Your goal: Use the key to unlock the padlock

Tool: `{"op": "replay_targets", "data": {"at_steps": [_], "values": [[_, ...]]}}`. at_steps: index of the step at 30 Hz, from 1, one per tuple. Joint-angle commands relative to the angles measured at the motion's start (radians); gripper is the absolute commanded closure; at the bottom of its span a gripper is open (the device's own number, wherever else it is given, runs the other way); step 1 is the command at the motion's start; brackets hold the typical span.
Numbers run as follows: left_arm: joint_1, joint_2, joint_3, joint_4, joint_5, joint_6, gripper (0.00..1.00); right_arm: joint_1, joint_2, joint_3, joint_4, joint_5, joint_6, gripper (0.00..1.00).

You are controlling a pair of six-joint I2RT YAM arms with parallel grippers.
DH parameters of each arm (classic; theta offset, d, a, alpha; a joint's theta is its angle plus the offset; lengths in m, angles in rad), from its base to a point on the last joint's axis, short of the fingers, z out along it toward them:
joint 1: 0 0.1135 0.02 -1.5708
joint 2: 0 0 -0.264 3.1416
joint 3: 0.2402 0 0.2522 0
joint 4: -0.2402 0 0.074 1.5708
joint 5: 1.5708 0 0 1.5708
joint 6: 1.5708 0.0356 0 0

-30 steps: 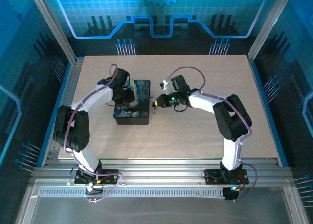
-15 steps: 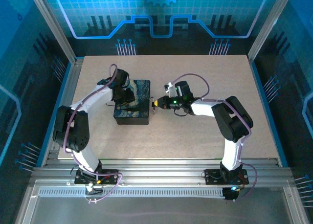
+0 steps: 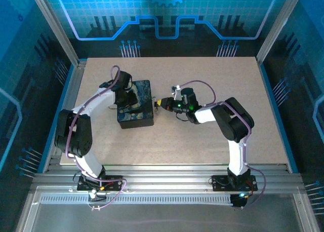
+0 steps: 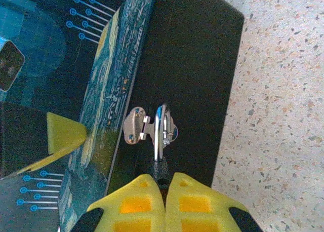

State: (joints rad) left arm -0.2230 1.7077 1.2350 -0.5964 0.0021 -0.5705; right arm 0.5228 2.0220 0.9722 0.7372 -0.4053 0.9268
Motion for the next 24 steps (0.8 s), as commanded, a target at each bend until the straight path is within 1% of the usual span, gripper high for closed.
{"op": "replay_targets", "data": {"at_steps": [1,2,4,6,7,9,11,14,16,18,21,22,24], "values": [[-0.004,0.077,-0.091,-0.151,0.064,-0.010,0.74,0.036,-0.024,-0.026,-0.135,0.110,-0.060,0.99],[-0.003,0.072,-0.091,-0.151,0.062,-0.008,0.74,0.038,-0.041,-0.021,-0.180,0.091,-0.104,0.96],[-0.003,0.074,-0.077,-0.164,0.053,0.001,0.74,0.039,-0.069,-0.028,-0.206,0.048,-0.157,0.81],[-0.002,0.078,-0.071,-0.160,0.058,0.001,0.74,0.032,-0.059,-0.025,-0.180,-0.007,-0.159,0.72],[-0.003,0.079,-0.068,-0.159,0.062,0.000,0.74,0.025,-0.040,-0.019,-0.152,-0.044,-0.138,0.71],[-0.002,0.079,-0.065,-0.158,0.064,-0.003,0.75,0.020,-0.002,-0.014,-0.082,-0.108,-0.091,0.69],[-0.002,0.073,-0.063,-0.162,0.060,-0.003,0.75,0.024,0.023,0.000,-0.062,-0.133,-0.074,0.70],[0.001,0.066,-0.062,-0.172,0.052,0.004,0.74,0.032,0.030,0.001,-0.058,-0.109,-0.079,0.77],[0.003,0.062,-0.063,-0.174,0.050,0.007,0.75,0.029,0.032,-0.002,-0.045,-0.094,-0.080,0.83],[0.005,0.061,-0.065,-0.174,0.051,0.009,0.75,0.025,0.026,-0.006,-0.040,-0.073,-0.081,0.85],[0.005,0.066,-0.065,-0.172,0.056,0.009,0.74,0.011,0.021,0.003,-0.042,-0.079,-0.086,0.83],[0.005,0.069,-0.063,-0.172,0.058,0.010,0.74,0.007,0.017,0.014,-0.058,-0.087,-0.095,0.78],[0.006,0.071,-0.063,-0.171,0.062,0.011,0.75,0.001,0.011,0.036,-0.099,-0.096,-0.123,0.73]]}}
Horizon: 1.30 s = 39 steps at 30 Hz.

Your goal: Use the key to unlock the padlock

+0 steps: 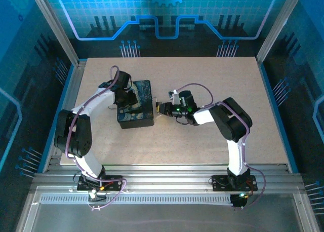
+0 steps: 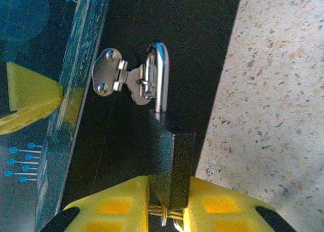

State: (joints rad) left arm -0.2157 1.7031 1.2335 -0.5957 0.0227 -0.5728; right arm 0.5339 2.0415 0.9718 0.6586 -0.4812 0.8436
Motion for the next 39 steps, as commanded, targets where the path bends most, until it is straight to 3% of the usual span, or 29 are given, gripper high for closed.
{"op": "replay_targets", "data": {"at_steps": [1,3,8,12,18,29,34,39], "values": [[-0.002,0.075,-0.062,-0.170,0.040,0.012,0.75,-0.013,-0.010,0.048,-0.043,-0.022,-0.057,0.71],[-0.002,0.076,-0.063,-0.170,0.041,0.012,0.75,-0.017,-0.009,0.066,-0.055,-0.032,-0.073,0.69],[-0.002,0.080,-0.065,-0.171,0.040,0.014,0.74,-0.020,0.017,0.113,-0.068,-0.067,-0.081,0.77],[-0.002,0.078,-0.058,-0.180,0.036,0.016,0.74,-0.030,0.008,0.112,-0.124,-0.052,-0.106,0.73],[-0.002,0.084,-0.040,-0.194,0.020,0.025,0.74,-0.026,-0.021,0.129,-0.346,0.012,-0.261,0.63],[-0.002,0.087,-0.030,-0.214,0.011,0.035,0.74,0.015,0.041,0.190,-0.365,0.068,-0.342,0.49],[-0.002,0.092,-0.024,-0.222,0.007,0.038,0.74,0.026,0.088,0.247,-0.396,0.063,-0.372,0.48],[-0.003,0.095,-0.023,-0.222,0.006,0.042,0.74,0.028,0.132,0.270,-0.443,0.097,-0.371,0.53]]}}
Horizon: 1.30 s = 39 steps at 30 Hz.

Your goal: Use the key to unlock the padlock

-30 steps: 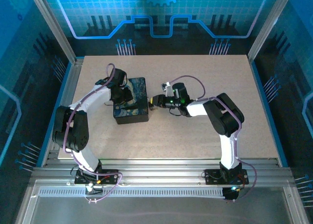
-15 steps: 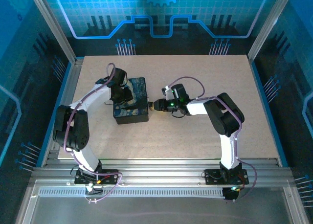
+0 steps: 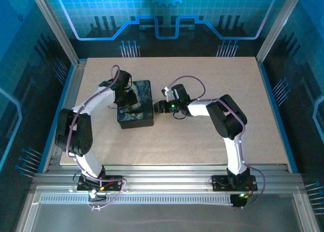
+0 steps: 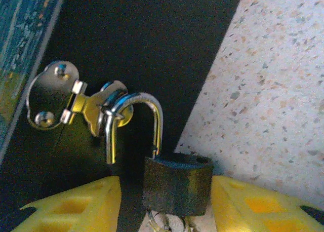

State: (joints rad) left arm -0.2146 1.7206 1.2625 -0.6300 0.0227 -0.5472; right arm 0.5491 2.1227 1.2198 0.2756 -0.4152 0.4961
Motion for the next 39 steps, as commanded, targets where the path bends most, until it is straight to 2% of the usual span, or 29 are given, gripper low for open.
{"op": "replay_targets", "data": {"at_steps": [1,5,10,15,20,21,23,27,31,39], "values": [[-0.003,0.080,-0.052,-0.189,0.005,0.016,0.74,0.014,0.060,0.024,-0.069,0.037,-0.025,0.55],[-0.003,0.081,-0.051,-0.188,0.002,0.019,0.74,0.014,0.090,0.010,-0.025,0.012,-0.001,0.67],[-0.001,0.089,-0.050,-0.188,-0.007,0.028,0.74,-0.018,0.093,-0.090,0.220,-0.117,0.122,0.83],[0.007,0.088,-0.058,-0.177,0.000,0.032,0.74,-0.043,0.074,-0.178,0.417,-0.194,0.228,0.84],[0.012,0.063,-0.037,-0.194,-0.017,0.043,0.72,-0.045,0.036,-0.205,0.449,-0.218,0.238,0.82],[0.011,0.050,-0.030,-0.201,-0.017,0.040,0.70,-0.046,0.028,-0.206,0.434,-0.211,0.230,0.77],[0.010,0.015,-0.026,-0.214,-0.030,0.031,0.62,-0.046,0.002,-0.213,0.401,-0.193,0.207,0.72],[0.009,-0.058,-0.035,-0.267,-0.113,0.018,0.50,-0.035,-0.074,-0.249,0.385,-0.199,0.182,0.72],[0.025,-0.082,-0.048,-0.293,-0.123,0.009,0.44,0.032,-0.104,-0.207,0.268,-0.201,0.130,0.76],[0.080,-0.085,-0.048,-0.258,-0.079,0.016,0.40,0.209,-0.108,-0.152,0.242,-0.147,0.149,0.77]]}}
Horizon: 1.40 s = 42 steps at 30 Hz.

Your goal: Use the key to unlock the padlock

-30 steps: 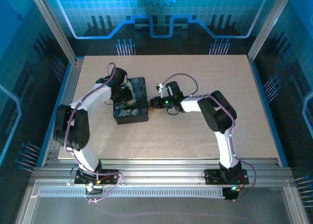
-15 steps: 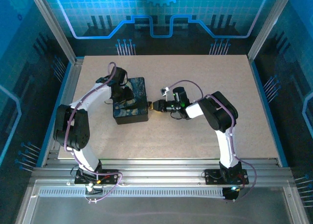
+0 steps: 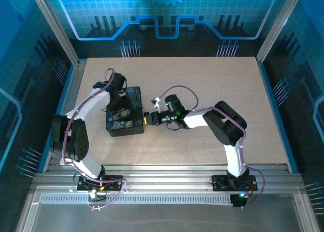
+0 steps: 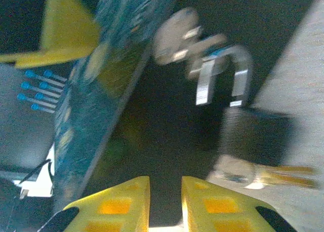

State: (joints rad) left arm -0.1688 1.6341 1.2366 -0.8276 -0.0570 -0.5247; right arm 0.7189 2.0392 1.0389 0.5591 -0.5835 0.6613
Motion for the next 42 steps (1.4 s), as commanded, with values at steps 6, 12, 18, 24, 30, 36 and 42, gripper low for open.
{"op": "replay_targets", "data": {"at_steps": [6,12,18,24,30,36,42], "values": [[0.037,0.078,0.034,-0.038,-0.009,0.059,0.42,0.000,-0.053,-0.021,-0.060,0.101,-0.036,0.59],[0.036,0.184,0.115,0.035,0.011,0.149,0.45,-0.056,-0.062,0.032,-0.261,0.162,-0.241,0.50],[0.028,0.230,0.160,0.089,0.086,0.237,0.47,-0.078,0.030,0.156,-0.377,0.158,-0.327,0.46],[0.011,0.274,0.215,0.079,0.103,0.312,0.48,-0.087,0.114,0.252,-0.398,0.188,-0.349,0.42],[0.012,0.288,0.230,0.070,0.064,0.329,0.49,-0.147,0.125,0.256,-0.380,0.178,-0.320,0.40],[0.012,0.290,0.221,0.090,0.075,0.320,0.51,-0.171,0.165,0.316,-0.412,0.158,-0.340,0.36],[0.013,0.281,0.229,0.088,0.079,0.329,0.51,-0.178,0.237,0.424,-0.460,0.031,-0.358,0.27]]}}
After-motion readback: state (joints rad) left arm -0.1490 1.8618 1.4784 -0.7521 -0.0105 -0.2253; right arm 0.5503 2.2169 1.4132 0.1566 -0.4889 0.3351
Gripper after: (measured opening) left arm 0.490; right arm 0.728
